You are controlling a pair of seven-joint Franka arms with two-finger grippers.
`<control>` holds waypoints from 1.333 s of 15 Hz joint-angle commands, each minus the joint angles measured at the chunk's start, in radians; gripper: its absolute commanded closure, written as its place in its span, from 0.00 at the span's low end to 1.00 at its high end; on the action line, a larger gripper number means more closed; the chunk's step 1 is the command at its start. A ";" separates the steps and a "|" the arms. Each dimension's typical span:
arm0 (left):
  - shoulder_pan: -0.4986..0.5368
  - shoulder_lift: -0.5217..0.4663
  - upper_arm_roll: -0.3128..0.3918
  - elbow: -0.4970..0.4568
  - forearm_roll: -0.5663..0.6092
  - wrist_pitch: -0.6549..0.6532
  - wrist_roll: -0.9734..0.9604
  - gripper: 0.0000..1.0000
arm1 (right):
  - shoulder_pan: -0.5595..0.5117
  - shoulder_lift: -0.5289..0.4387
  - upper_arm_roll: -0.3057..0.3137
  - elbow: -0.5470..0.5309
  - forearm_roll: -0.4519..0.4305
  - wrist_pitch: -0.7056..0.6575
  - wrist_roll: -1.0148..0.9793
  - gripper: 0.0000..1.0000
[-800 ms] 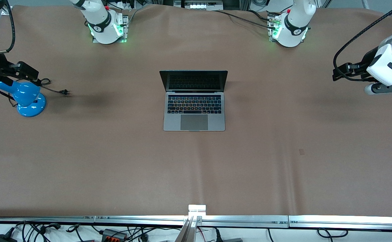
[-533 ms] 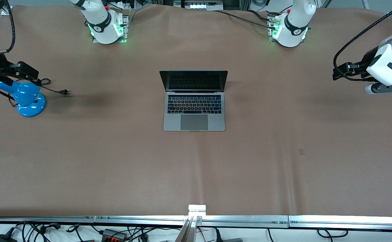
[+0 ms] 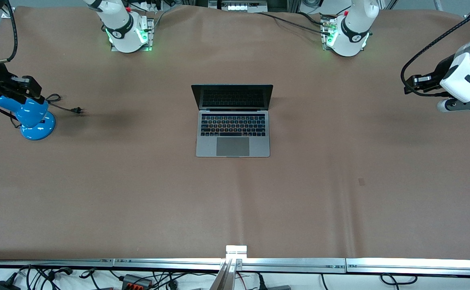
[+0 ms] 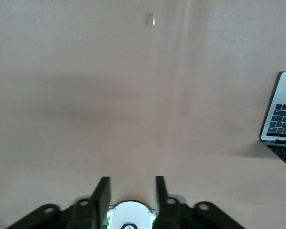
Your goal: Close laptop with both arms from behind
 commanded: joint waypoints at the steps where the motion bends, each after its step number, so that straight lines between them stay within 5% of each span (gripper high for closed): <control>1: 0.006 -0.013 -0.008 -0.002 0.013 -0.015 0.018 0.99 | -0.011 -0.012 0.014 0.003 -0.017 -0.020 -0.010 1.00; 6: 0.006 0.004 -0.010 -0.007 0.005 -0.045 0.111 0.99 | -0.008 0.013 0.014 0.003 -0.014 -0.092 0.005 1.00; 9: 0.016 0.010 -0.008 -0.054 -0.146 -0.070 0.177 0.99 | -0.008 0.034 0.017 -0.001 -0.005 -0.120 0.008 1.00; 12: -0.003 0.010 -0.037 -0.208 -0.310 0.019 0.162 0.99 | 0.036 0.083 0.017 -0.006 0.000 -0.186 0.010 1.00; 16: 0.001 -0.023 -0.206 -0.416 -0.428 0.178 0.141 0.99 | 0.173 0.155 0.018 -0.015 0.033 -0.254 0.014 1.00; 17: 0.004 -0.061 -0.487 -0.624 -0.605 0.484 -0.008 0.99 | 0.296 0.193 0.009 -0.124 0.327 -0.178 0.066 1.00; 20: 0.007 -0.060 -0.488 -0.626 -0.605 0.484 -0.008 0.99 | 0.297 0.186 0.009 -0.109 0.262 -0.174 0.088 1.00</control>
